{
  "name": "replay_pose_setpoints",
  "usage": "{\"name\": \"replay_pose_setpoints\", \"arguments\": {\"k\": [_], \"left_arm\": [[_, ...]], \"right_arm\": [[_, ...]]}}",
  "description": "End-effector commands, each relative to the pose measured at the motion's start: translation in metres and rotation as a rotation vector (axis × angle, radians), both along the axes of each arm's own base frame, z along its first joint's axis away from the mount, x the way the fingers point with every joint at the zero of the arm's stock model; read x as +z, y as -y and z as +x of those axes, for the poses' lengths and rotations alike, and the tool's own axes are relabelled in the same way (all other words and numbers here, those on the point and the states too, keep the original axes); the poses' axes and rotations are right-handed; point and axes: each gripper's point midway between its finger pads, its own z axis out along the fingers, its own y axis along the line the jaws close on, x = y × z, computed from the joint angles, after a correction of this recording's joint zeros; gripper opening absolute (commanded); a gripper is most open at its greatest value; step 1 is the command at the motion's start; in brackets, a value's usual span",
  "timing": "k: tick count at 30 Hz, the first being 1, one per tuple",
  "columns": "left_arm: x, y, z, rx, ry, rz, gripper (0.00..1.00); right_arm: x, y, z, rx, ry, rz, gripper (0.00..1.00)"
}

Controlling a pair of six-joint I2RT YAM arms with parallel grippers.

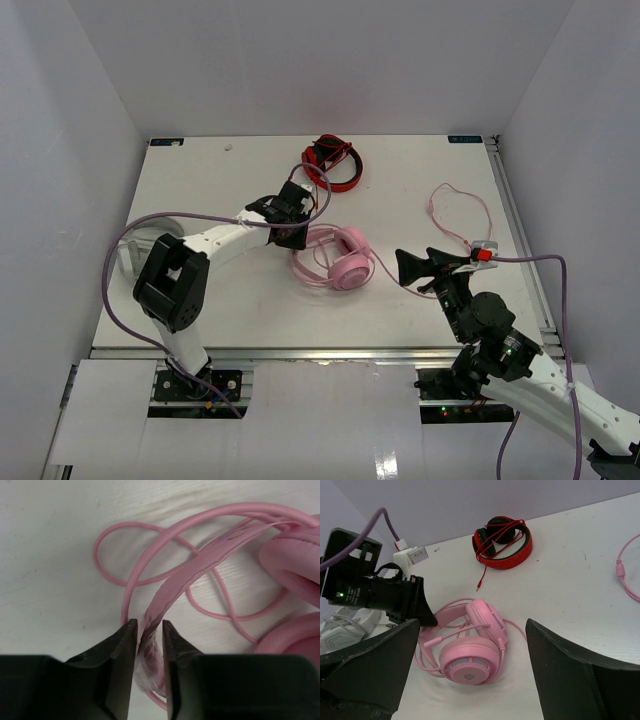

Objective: Wrap the headphones

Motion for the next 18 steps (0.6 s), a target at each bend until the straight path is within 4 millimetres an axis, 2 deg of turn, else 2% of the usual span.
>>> {"name": "replay_pose_setpoints", "arguments": {"k": [1, 4, 8, 11, 18], "left_arm": [[-0.003, -0.018, 0.004, 0.079, 0.006, 0.096, 0.45], [-0.003, -0.024, 0.003, 0.108, 0.002, 0.117, 0.59], [0.0, -0.037, 0.002, 0.172, 0.013, 0.159, 0.7], [-0.005, -0.035, -0.006, 0.162, -0.015, 0.138, 0.72], [-0.019, -0.019, -0.013, 0.119, -0.068, 0.074, 0.68]], "right_arm": [[0.016, 0.002, -0.002, -0.001, 0.038, 0.057, 0.93], [0.016, 0.002, -0.001, -0.002, 0.037, 0.055, 0.93], [0.017, 0.002, -0.002, 0.001, 0.038, 0.056, 0.93], [0.017, 0.002, -0.002, 0.001, 0.038, 0.06, 0.93], [0.017, 0.002, -0.003, 0.002, 0.041, 0.065, 0.93]]}}
